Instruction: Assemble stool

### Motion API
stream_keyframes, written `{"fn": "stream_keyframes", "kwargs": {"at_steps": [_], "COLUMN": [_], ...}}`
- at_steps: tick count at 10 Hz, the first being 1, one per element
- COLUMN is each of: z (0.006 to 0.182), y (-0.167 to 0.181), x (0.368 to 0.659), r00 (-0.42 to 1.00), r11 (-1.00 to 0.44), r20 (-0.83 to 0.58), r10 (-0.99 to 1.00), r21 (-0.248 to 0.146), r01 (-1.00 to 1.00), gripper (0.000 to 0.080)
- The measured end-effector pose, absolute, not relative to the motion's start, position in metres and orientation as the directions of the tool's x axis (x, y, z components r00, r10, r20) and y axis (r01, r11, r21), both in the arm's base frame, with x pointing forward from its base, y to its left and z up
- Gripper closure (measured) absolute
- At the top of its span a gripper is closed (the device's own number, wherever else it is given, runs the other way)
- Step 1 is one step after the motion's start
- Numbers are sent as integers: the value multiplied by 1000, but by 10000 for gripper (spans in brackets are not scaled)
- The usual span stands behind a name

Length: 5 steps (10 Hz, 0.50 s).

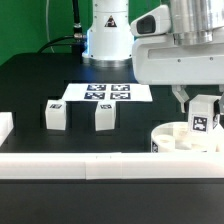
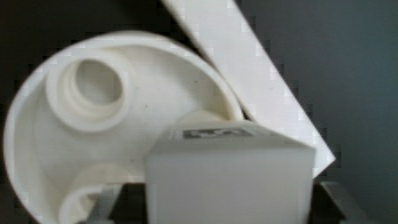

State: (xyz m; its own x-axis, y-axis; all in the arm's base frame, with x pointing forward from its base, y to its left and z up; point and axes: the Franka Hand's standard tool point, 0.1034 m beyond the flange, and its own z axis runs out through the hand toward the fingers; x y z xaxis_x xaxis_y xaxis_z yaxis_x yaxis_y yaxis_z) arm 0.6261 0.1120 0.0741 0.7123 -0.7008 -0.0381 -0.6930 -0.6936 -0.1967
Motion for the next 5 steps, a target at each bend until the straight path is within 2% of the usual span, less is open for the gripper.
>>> {"fn": "stream_keyframes", "kwargs": {"at_steps": [2,4,5], "z": [74,73,73], "y": [118,118,120], "x": [625,625,624], "r00": [558,503,429], "r11": [-535,-480,-404], "r20": [-91,-103,-128], "r10": [-825,-858,-894], "r21": [-192,-187,-182], "r01": [-823,-857,-896], "gripper": [461,461,461]}}
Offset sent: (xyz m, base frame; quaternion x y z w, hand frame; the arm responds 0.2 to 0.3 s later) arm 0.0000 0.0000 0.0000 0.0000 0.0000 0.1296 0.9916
